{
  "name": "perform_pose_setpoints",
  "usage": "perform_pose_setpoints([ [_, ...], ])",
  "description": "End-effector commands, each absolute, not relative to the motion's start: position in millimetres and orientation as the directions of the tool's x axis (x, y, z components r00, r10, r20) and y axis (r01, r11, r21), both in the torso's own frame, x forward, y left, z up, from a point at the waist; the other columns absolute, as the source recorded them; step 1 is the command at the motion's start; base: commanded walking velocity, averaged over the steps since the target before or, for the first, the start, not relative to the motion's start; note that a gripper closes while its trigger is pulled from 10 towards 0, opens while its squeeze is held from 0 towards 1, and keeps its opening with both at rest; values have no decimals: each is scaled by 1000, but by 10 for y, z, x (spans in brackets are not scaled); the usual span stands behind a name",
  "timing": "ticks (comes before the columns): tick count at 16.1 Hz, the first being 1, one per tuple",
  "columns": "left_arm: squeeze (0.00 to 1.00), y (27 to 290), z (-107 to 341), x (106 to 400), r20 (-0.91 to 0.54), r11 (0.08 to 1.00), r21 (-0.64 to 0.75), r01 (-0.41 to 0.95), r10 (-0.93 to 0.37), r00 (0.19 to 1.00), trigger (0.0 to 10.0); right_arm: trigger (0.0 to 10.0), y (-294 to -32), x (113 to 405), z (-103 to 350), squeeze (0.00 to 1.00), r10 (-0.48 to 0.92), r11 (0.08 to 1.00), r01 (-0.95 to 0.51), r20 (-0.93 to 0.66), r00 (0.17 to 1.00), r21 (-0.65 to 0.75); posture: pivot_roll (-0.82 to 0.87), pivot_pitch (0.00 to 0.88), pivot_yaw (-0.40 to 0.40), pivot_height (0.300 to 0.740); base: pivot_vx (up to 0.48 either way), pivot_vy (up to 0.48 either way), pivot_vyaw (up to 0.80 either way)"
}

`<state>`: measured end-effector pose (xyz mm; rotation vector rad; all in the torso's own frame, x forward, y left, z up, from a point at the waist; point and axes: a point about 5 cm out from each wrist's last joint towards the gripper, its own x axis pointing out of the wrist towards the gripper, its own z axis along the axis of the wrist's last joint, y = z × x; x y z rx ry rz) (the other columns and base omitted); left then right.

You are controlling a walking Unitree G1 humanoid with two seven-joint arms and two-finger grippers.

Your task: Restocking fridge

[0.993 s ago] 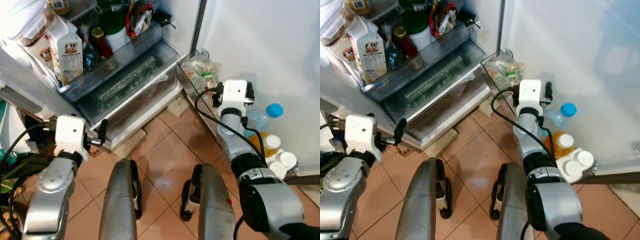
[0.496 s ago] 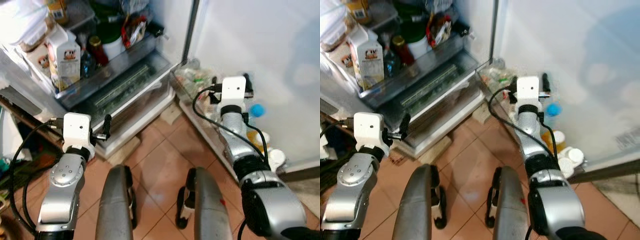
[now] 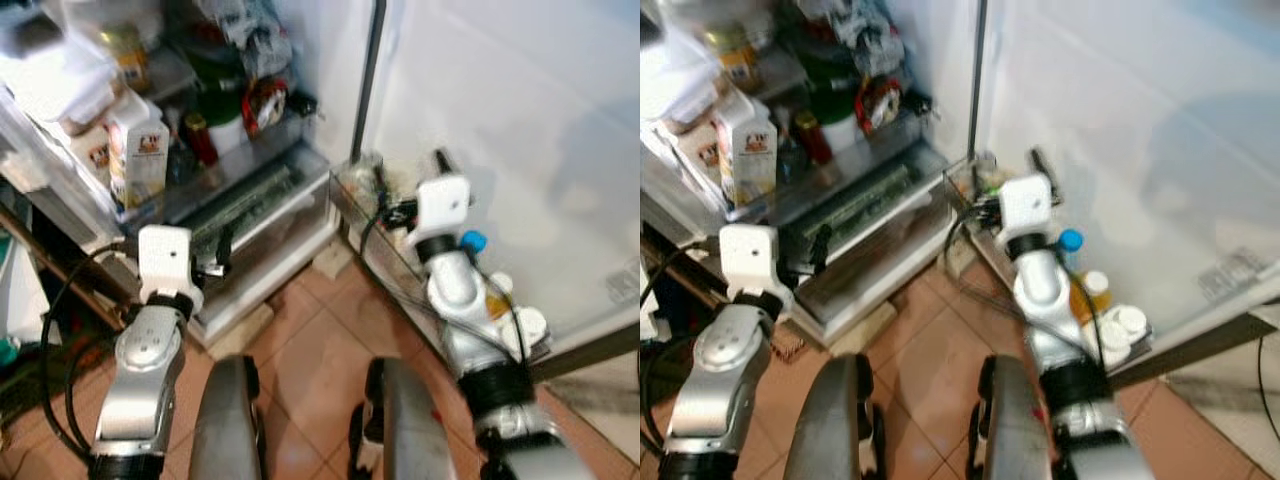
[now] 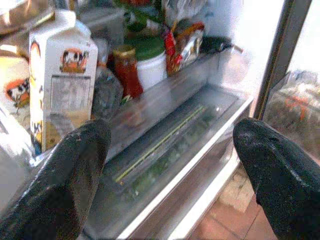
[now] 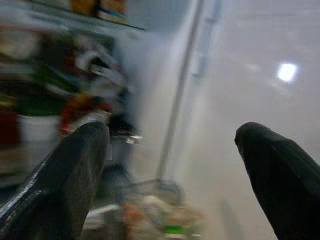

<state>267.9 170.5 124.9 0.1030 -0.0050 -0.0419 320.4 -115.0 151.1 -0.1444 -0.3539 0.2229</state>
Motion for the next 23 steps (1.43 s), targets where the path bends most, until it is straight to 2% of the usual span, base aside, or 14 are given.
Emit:
perform_pose_setpoints([
  [1,0,1698,1215,2680,-5,994,107,38,-37,999,10000,10000,-1121,3170,1560,0,271,960,-229,331,904,-160,81,76,-18,634,0,0,0],
  [11,0,1668,1162,2679,-4,985,170,21,-21,1000,10000,10000,-1171,3115,1592,0,294,953,-260,273,916,-154,71,88,-14,738,0,0,0],
  [20,0,1634,1170,2707,3,985,172,32,-33,999,10000,10000,-1093,3050,1545,0,344,937,-318,236,909,-143,64,93,-7,740,0,0,-150],
  [23,0,1635,1171,2711,3,985,167,33,-34,999,10000,10000,-1066,3035,1527,0,357,932,-331,228,906,-147,66,94,-5,740,-263,0,0],
])
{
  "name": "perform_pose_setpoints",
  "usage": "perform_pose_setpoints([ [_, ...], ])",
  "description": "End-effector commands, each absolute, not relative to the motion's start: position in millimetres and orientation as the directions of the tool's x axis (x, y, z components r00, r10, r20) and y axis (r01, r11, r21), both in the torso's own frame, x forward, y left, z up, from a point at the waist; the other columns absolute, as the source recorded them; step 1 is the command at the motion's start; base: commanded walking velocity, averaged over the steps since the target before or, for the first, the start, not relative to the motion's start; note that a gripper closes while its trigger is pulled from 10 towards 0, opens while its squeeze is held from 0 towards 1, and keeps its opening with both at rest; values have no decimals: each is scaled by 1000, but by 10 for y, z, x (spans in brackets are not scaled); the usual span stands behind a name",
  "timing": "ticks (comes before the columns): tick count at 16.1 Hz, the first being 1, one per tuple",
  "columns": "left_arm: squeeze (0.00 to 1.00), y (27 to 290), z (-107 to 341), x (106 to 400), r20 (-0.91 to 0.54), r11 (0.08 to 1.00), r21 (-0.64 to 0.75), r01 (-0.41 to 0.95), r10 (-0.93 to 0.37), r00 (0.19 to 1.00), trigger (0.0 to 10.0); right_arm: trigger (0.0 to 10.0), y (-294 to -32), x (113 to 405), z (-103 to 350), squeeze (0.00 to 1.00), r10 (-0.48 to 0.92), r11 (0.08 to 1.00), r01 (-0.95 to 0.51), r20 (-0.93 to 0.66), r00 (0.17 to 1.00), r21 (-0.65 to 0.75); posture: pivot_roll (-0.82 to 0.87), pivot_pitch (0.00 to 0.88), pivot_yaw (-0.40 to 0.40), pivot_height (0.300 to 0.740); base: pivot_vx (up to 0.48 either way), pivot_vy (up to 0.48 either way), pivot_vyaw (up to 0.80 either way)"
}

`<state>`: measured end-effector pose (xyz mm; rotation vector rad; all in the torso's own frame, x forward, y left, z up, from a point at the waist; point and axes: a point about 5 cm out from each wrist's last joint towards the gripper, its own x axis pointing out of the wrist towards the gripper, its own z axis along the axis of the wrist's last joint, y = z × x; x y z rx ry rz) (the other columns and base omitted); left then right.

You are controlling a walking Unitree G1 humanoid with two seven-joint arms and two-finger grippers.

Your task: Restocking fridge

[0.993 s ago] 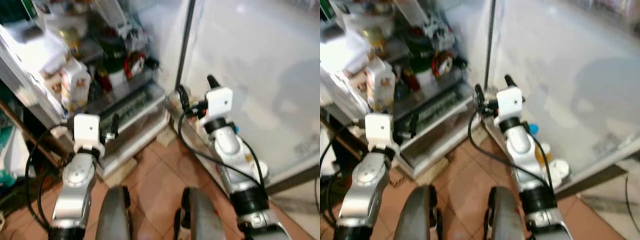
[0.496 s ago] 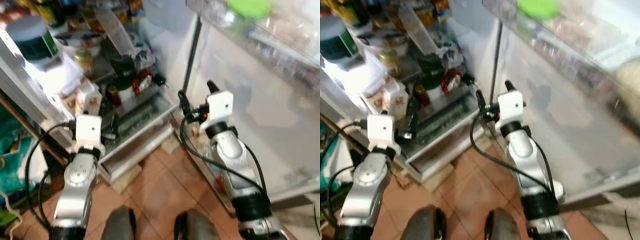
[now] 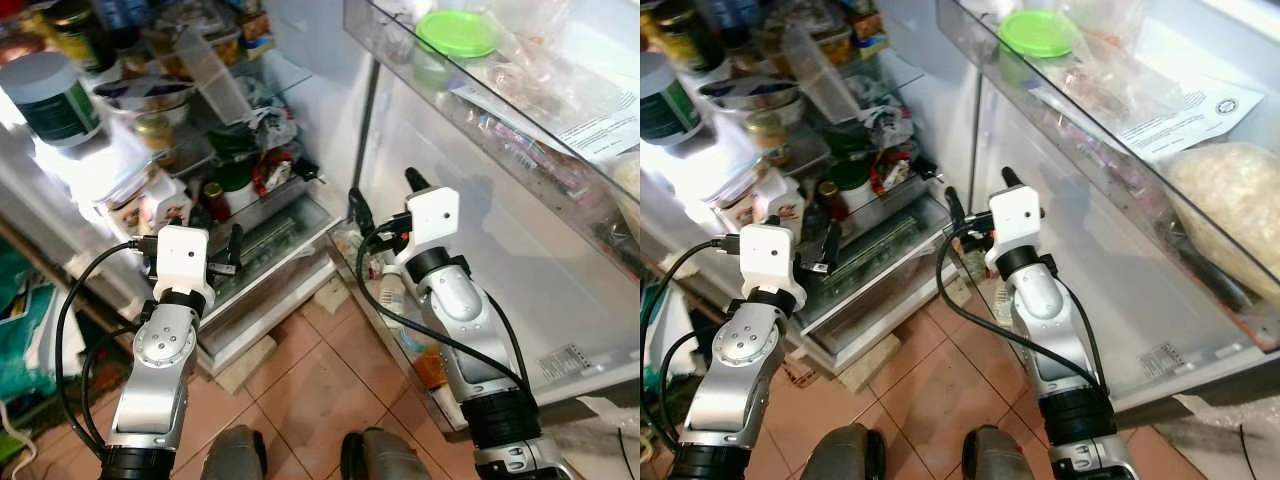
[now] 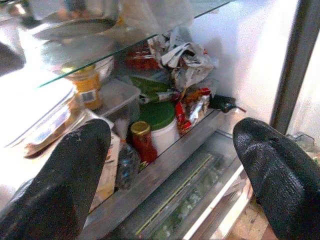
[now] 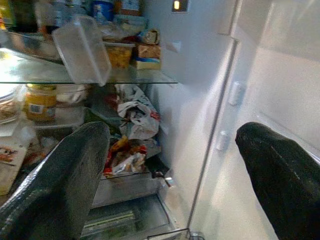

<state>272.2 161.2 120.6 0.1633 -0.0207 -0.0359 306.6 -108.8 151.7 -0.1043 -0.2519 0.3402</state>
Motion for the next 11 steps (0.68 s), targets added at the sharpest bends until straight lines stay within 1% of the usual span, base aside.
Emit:
perform_pose_setpoints([
  [1,0,1637,1171,2714,3,986,166,33,-34,999,10000,10000,-1064,3038,1526,0,359,932,-333,226,906,-145,66,94,-5,740,-255,0,0],
  [9,0,1631,1175,2734,6,986,163,39,-40,999,10000,10000,-1071,3037,1519,0,370,928,-347,222,902,-139,61,93,-3,740,-255,0,0],
  [11,0,1630,1176,2743,7,986,163,41,-43,999,10000,10000,-1047,3022,1535,0,387,922,-369,238,891,-119,60,92,-1,740,-255,0,0],
])
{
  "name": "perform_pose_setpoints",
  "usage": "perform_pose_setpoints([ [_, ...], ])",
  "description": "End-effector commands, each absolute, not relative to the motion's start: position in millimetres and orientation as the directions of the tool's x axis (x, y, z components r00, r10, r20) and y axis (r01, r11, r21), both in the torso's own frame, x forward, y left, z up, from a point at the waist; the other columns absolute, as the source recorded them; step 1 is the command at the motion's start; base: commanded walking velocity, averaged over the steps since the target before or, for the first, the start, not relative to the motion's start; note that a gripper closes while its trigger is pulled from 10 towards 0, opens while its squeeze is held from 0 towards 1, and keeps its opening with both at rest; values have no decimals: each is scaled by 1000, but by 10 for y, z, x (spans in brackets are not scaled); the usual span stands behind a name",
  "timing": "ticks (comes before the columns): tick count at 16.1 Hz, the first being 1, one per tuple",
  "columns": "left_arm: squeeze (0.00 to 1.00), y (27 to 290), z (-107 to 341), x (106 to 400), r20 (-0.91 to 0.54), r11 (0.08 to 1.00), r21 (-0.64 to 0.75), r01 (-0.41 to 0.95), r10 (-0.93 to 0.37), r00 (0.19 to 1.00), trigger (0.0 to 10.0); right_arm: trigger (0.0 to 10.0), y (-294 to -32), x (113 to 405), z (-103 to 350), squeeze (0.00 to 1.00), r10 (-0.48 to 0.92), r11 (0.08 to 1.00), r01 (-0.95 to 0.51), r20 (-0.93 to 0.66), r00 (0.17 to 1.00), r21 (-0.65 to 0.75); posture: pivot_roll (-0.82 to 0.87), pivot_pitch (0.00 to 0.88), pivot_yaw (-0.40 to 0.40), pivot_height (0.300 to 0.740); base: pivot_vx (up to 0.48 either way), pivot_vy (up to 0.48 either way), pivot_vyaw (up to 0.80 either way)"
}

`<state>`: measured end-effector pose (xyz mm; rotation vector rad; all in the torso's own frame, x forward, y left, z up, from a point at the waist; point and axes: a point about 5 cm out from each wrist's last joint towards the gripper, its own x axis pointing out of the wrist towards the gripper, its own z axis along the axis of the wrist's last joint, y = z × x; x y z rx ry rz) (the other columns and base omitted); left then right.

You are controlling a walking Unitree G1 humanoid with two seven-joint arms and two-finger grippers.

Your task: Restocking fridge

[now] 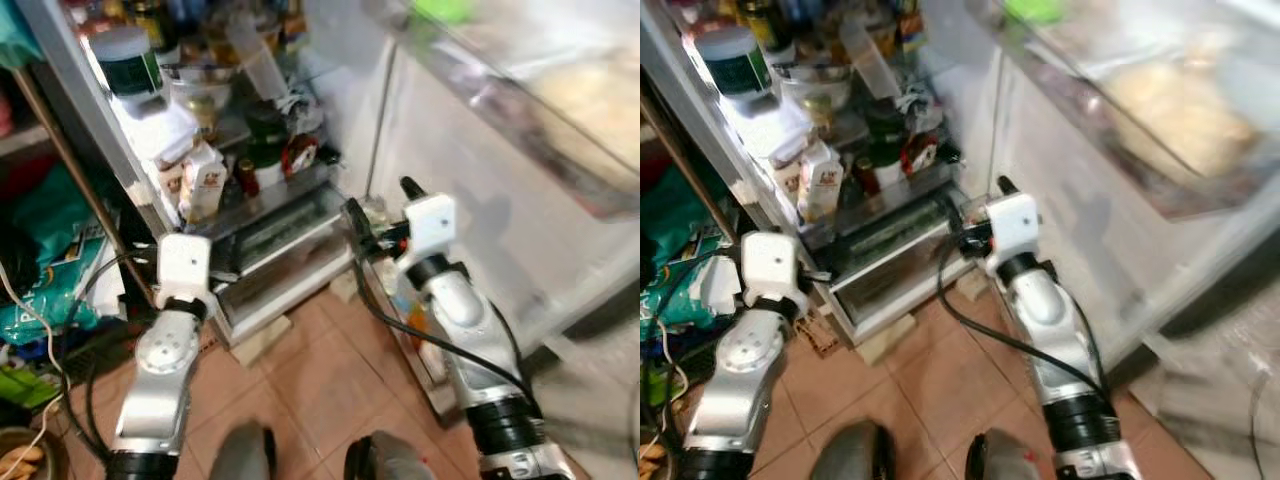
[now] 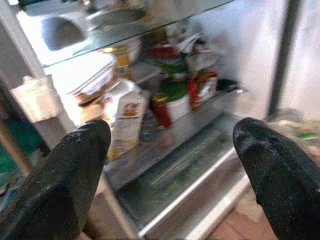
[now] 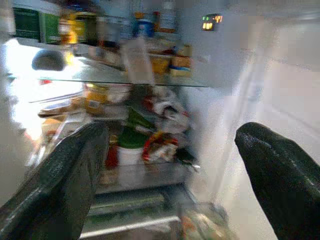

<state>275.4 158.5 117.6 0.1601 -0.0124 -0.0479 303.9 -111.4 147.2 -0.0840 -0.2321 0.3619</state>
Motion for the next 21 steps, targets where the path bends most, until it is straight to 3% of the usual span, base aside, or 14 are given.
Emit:
perform_pose_setpoints([
  [1,0,1627,1178,2746,8,986,163,43,-45,999,10000,10000,-1038,3020,1536,0,388,921,-370,238,890,-120,61,91,-1,740,-255,0,0],
  [6,0,1622,1172,2753,6,986,162,45,-47,999,10000,10000,-1085,2997,1426,0,368,930,-356,206,907,-95,62,92,0,740,-49,0,0],
  [12,0,1616,1169,2756,4,985,163,49,-51,999,10000,10000,-1281,2856,1060,0,341,939,-337,53,939,-71,59,95,-2,740,0,0,0],
  [15,0,1613,1167,2749,1,985,162,53,-54,999,10000,10000,-1504,2712,728,0,267,956,-279,-124,956,-91,58,100,-1,740,-109,0,0],
  [21,0,1611,1165,2744,-2,985,162,53,-54,999,10000,10000,-1834,2731,453,0,44,992,-80,-339,940,-93,60,104,-2,740,-319,0,0],
])
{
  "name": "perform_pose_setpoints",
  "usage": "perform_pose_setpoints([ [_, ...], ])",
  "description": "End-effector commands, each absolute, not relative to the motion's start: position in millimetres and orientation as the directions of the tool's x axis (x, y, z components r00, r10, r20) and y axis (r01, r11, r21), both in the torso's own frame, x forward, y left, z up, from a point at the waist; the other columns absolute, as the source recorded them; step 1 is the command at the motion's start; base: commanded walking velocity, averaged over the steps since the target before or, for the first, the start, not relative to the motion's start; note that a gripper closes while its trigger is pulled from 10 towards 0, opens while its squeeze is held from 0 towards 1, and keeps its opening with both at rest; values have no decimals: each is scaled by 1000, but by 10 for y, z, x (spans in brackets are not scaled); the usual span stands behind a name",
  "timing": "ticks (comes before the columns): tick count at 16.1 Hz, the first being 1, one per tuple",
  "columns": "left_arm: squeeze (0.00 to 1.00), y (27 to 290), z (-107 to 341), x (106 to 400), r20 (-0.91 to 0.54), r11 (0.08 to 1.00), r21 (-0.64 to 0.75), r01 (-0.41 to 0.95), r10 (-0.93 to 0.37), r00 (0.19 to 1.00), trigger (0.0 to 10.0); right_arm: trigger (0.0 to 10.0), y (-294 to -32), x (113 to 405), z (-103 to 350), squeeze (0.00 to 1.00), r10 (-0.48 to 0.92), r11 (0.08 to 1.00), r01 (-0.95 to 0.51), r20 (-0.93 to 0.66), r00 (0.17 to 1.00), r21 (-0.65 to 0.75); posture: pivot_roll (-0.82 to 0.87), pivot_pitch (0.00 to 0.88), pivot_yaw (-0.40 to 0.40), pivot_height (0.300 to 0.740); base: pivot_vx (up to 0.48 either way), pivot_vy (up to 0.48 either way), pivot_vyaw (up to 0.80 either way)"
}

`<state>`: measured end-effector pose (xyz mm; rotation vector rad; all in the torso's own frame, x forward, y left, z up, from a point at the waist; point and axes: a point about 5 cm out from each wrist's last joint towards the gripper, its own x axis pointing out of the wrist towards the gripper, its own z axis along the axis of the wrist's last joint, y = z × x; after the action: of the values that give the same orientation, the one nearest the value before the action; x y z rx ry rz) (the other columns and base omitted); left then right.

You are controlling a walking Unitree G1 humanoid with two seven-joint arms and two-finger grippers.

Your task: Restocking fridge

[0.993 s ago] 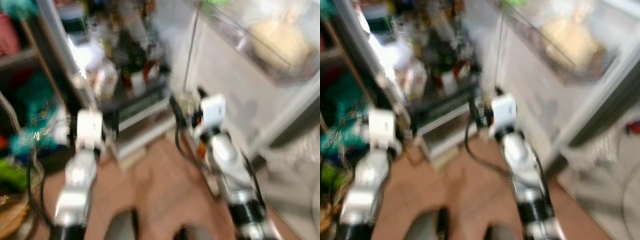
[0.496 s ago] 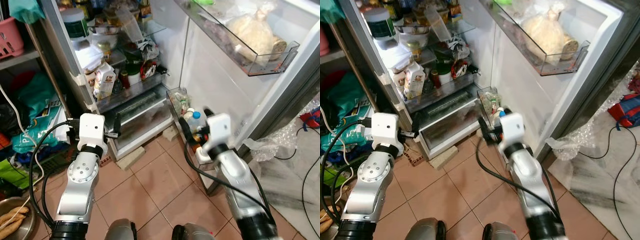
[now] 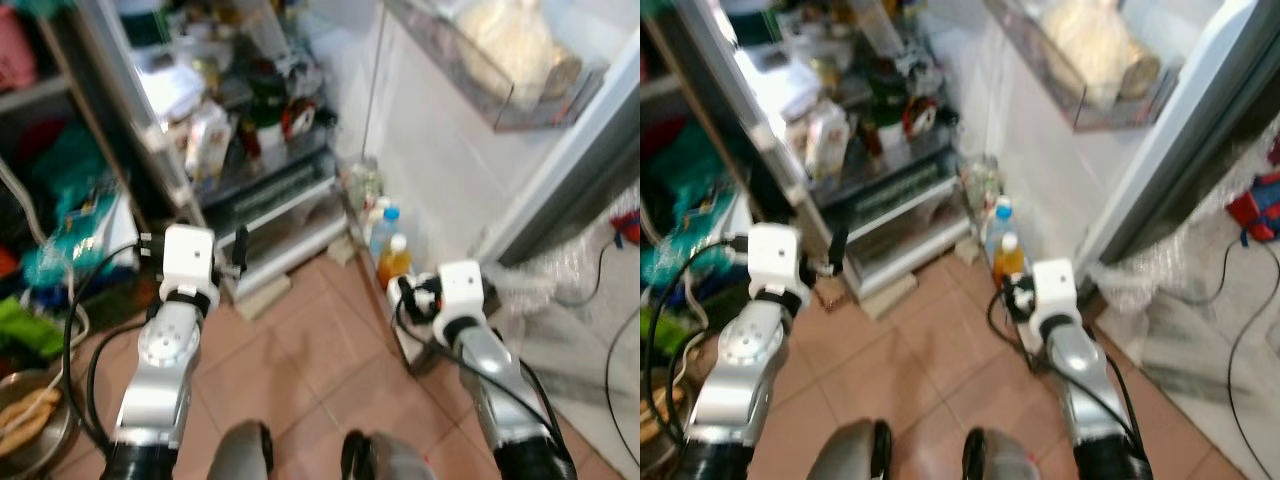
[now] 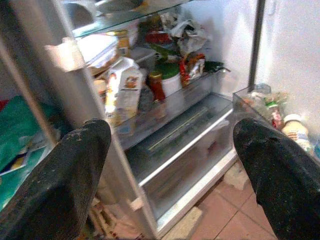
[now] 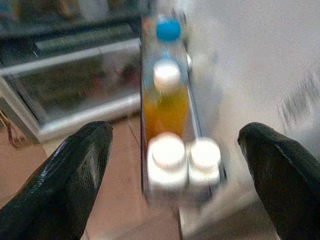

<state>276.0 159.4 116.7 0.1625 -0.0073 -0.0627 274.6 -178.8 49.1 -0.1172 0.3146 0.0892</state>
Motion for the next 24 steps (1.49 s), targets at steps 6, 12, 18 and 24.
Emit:
perform_pose_setpoints([
  [6,0,1616,1169,2747,-1,986,158,47,-48,999,10000,10000,-1995,2742,414,0,-54,986,-9,-378,924,-164,63,110,-6,740,0,0,0],
  [12,0,1660,1172,2738,-4,984,174,43,-43,999,10000,10000,-2290,3047,832,0,-297,937,257,-154,942,-238,80,109,-7,740,0,0,0],
  [18,0,1698,1188,2737,-6,981,190,37,-36,999,10000,10000,-2346,3492,1350,0,-358,923,358,26,934,-141,101,108,-2,740,0,0,0],
  [24,0,1726,1175,2671,-19,979,199,36,-33,999,10000,10000,-2198,3781,1673,0,-274,957,283,117,955,-64,126,120,-4,740,0,0,0],
])
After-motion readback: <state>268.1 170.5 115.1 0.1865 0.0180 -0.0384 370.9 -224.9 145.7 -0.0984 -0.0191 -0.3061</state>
